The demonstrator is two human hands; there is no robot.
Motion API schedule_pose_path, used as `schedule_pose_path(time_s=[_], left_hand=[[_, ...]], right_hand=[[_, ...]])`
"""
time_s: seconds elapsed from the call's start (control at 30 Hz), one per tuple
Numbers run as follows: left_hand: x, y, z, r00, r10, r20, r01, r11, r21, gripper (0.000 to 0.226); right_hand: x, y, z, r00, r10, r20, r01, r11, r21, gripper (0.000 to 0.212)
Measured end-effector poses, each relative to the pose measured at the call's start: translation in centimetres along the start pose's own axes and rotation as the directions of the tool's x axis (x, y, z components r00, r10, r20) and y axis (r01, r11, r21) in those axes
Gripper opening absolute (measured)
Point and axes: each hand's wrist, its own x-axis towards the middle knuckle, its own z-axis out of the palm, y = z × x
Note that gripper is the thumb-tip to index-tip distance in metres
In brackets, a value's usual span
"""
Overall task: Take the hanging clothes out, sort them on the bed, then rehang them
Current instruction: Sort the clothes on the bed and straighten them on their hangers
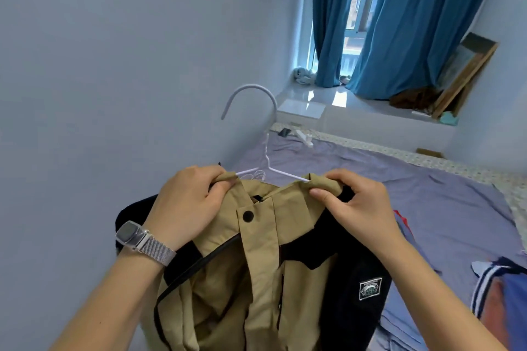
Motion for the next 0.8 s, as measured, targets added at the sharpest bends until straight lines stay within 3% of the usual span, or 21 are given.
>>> schedule_pose_path(time_s=[0.2, 0.33, 0.43, 0.67, 0.8], left_hand=[[4.4, -7.5, 0.9, 0.996, -0.029, 0.086, 0.032, 0.999, -0.024, 0.036], [9.1, -9.3, 2.6, 0.993, 0.001, 0.117, -0.001, 1.0, -0.003, 0.033], [12.6, -10.1, 4.9, 0.983, 0.016, 0.18, -0.016, 1.0, -0.001, 0.029], [17.5, -14.3, 12.6, 0.911, -0.198, 0.361, 0.265, 0.953, -0.146, 0.037], [22.1, -17.1, 15.4, 0.882, -0.296, 0.366, 0.36, 0.926, -0.118, 0.032]], right_hand=[[4.3, 0.7, 8.0, 0.996, 0.058, 0.072, -0.058, 0.998, 0.008, 0.018], [7.6, 2.8, 9.2, 0.996, 0.081, 0.043, -0.08, 0.997, -0.017, 0.026], [10.0, 5.7, 9.8, 0.994, 0.096, 0.05, -0.095, 0.995, -0.029, 0.016], [13.2, 14.5, 13.6, 0.948, 0.151, 0.279, -0.145, 0.989, -0.041, 0.027], [16.1, 18.1, 16.8, 0.946, 0.194, 0.26, -0.171, 0.979, -0.107, 0.029]])
